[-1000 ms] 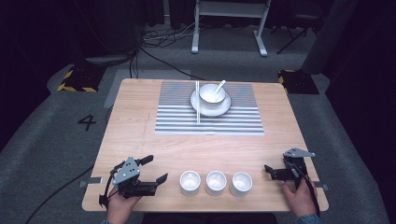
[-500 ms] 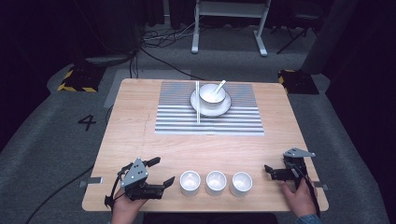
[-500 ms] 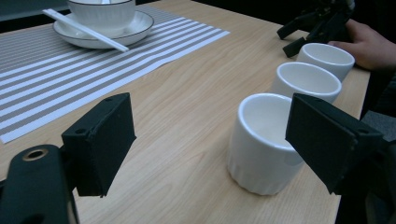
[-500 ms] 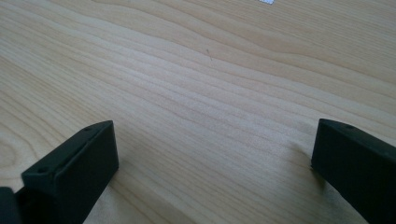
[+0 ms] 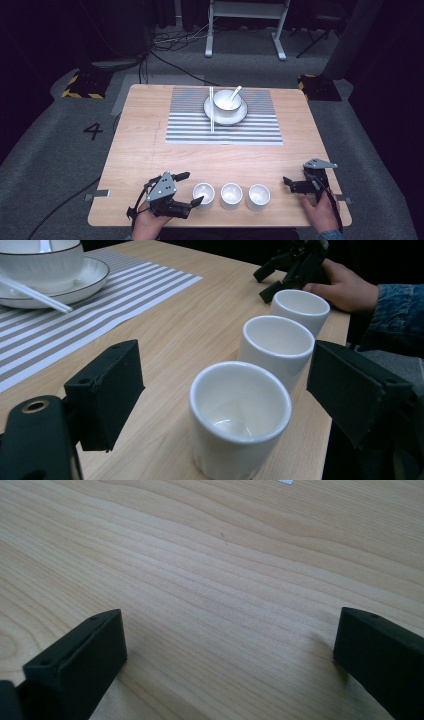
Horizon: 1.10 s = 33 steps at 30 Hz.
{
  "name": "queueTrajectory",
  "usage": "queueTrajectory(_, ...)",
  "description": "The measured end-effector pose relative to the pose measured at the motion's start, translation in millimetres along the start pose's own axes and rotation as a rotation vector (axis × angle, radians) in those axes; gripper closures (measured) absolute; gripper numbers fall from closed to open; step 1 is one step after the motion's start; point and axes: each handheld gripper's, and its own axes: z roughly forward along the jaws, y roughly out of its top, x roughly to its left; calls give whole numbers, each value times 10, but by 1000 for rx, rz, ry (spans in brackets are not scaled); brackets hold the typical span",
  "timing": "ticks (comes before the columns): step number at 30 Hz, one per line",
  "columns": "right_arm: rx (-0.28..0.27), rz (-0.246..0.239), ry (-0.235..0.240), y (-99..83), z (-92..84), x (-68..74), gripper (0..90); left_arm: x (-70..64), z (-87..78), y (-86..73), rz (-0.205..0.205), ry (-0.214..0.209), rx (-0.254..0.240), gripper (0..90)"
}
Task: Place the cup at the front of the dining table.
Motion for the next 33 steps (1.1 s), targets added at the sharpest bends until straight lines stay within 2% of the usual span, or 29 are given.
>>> queueTrajectory(4, 0, 0, 0, 0, 0, 0, 6, -19, 81, 14, -3, -24, -4, 148)
queueTrajectory(9, -1, -1, -1, 0, 0, 1, 6, -31, 163, 4, 2, -30, 7, 145)
queueTrajectory(11, -1, 0, -1, 0, 0, 1, 6, -37, 240, -18, 10, -10, 35, 141)
queueTrajectory(18, -1, -1, -1, 0, 0, 1, 6, -57, 361, -92, 23, -19, 86, 128)
queueTrajectory(21, -1, -1, -1, 0, 0, 1, 6, -52, 392, -124, 11, -26, 98, 129)
queueTrajectory(22, -1, -1, -1, 0, 0, 1, 6, -38, 425, -159, 5, -30, 118, 131)
queueTrajectory(25, -1, -1, -1, 0, 0, 1, 6, -7, 464, -213, -15, -53, 133, 139)
queueTrajectory(28, -1, -1, -1, 0, 0, 1, 6, 1, 500, -250, -18, -65, 147, 156)
queueTrajectory(32, -1, -1, -1, 0, 0, 1, 6, -13, 538, -278, -2, -57, 169, 201)
queueTrajectory(33, -1, 0, -1, 0, 0, 1, 6, -6, 535, -285, 8, -40, 170, 231)
